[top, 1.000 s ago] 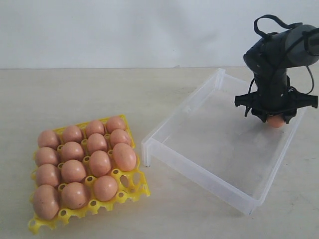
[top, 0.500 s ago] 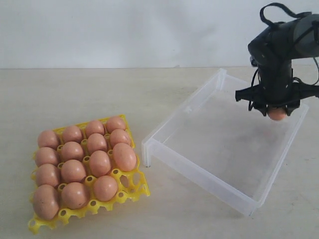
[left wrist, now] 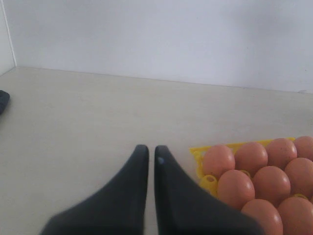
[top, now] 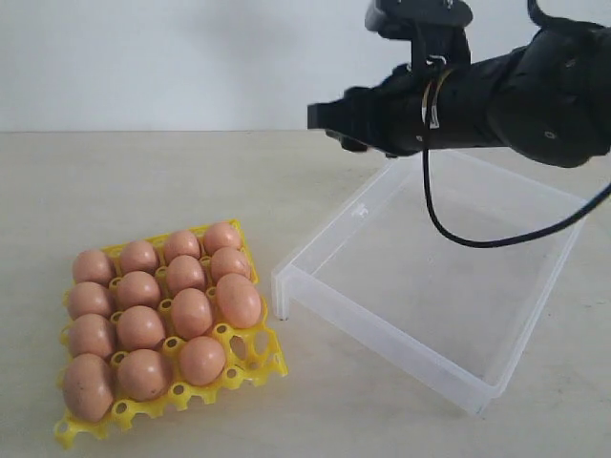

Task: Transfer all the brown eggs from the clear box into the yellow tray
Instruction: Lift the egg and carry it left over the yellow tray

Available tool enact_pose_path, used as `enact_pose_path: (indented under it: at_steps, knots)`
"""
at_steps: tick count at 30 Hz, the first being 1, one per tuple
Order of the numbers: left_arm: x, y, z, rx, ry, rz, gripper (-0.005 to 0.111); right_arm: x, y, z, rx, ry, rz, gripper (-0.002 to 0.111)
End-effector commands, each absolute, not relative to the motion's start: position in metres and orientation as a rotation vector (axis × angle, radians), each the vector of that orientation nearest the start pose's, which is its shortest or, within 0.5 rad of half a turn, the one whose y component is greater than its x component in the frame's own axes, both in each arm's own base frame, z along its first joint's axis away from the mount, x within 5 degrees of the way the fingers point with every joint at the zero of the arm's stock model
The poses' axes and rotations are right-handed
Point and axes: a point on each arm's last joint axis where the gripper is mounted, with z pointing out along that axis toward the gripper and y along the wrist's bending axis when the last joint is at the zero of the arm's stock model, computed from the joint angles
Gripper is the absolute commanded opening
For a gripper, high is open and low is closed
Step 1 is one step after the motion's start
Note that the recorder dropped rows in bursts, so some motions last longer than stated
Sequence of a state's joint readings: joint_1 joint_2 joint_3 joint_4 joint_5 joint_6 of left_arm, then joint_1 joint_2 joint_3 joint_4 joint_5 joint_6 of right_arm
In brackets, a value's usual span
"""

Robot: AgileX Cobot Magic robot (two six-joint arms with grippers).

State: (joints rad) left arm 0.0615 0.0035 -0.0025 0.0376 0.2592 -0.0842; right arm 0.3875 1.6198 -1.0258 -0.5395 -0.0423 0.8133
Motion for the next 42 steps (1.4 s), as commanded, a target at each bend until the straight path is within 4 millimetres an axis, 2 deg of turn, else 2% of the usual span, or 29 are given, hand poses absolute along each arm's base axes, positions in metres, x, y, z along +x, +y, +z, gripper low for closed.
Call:
enact_pose_path:
  at_steps: [1, 2, 5, 9, 11, 12, 13, 14, 16, 17, 19, 20, 21, 26, 28, 29, 32, 36, 40, 42]
  knots:
    - [0.055, 0.004, 0.19, -0.106, 1.731, 0.009, 0.004, 0.308, 0.154, 0.313, -0.283, 1.748, 0.621, 0.0]
    - [0.055, 0.004, 0.19, -0.106, 1.731, 0.009, 0.004, 0.302, 0.156, 0.326, -0.347, 1.658, 0.646, 0.0]
    - [0.055, 0.004, 0.19, -0.106, 1.731, 0.009, 0.004, 0.288, 0.161, 0.341, -0.553, 1.523, 0.622, 0.0]
    - [0.055, 0.004, 0.19, -0.106, 1.731, 0.009, 0.004, 0.274, 0.169, 0.336, -0.964, 1.404, 0.467, 0.0]
    - [0.055, 0.004, 0.19, -0.106, 1.731, 0.009, 0.004, 0.268, 0.171, 0.323, -1.232, 1.345, 0.345, 0.0]
    - [0.055, 0.004, 0.19, -0.106, 1.731, 0.009, 0.004, 0.265, 0.171, 0.304, -1.454, 1.324, 0.266, 0.0]
    - [0.055, 0.004, 0.19, -0.106, 1.731, 0.009, 0.004, 0.266, 0.172, 0.299, -1.467, 1.348, 0.278, 0.0]
    - [0.055, 0.004, 0.19, -0.106, 1.731, 0.009, 0.004, 0.268, 0.172, 0.281, -1.466, 1.424, 0.305, 0.0]
    - [0.055, 0.004, 0.19, -0.106, 1.731, 0.009, 0.004, 0.271, 0.172, 0.262, -1.48, 1.485, 0.321, 0.0]
    - [0.055, 0.004, 0.19, -0.106, 1.731, 0.009, 0.004, 0.272, 0.173, 0.258, -1.469, 1.513, 0.354, 0.0]
    - [0.055, 0.004, 0.19, -0.106, 1.731, 0.009, 0.004, 0.272, 0.178, 0.255, -1.334, 1.629, 0.524, 0.0]
    - [0.055, 0.004, 0.19, -0.106, 1.731, 0.009, 0.004, 0.273, 0.181, 0.259, -1.172, 1.692, 0.671, 0.0]
    - [0.055, 0.004, 0.19, -0.106, 1.731, 0.009, 0.004, 0.274, 0.184, 0.263, -1.084, 1.693, 0.748, 0.0]
    - [0.055, 0.004, 0.19, -0.106, 1.731, 0.009, 0.004, 0.276, 0.188, 0.282, -0.867, 1.593, 0.939, 0.0]
    - [0.055, 0.004, 0.19, -0.106, 1.731, 0.009, 0.004, 0.275, 0.191, 0.292, -0.771, 1.5, 1.099, 0.0]
    - [0.055, 0.004, 0.19, -0.106, 1.731, 0.009, 0.004, 0.277, 0.193, 0.294, -0.704, 1.444, 1.186, 0.0]
    - [0.055, 0.004, 0.19, -0.106, 1.731, 0.009, 0.004, 0.287, 0.192, 0.294, -0.56, 1.356, 1.269, 0.0]
    - [0.055, 0.004, 0.19, -0.106, 1.731, 0.009, 0.004, 0.311, 0.178, 0.282, -0.29, 1.283, 1.345, 0.0]
    - [0.055, 0.004, 0.19, -0.106, 1.731, 0.009, 0.004, 0.342, 0.154, 0.247, 0.02, 1.422, 1.48, 0.0]
    - [0.055, 0.004, 0.19, -0.106, 1.731, 0.009, 0.004, 0.345, 0.148, 0.231, 0.006, 1.512, 1.516, 0.0]
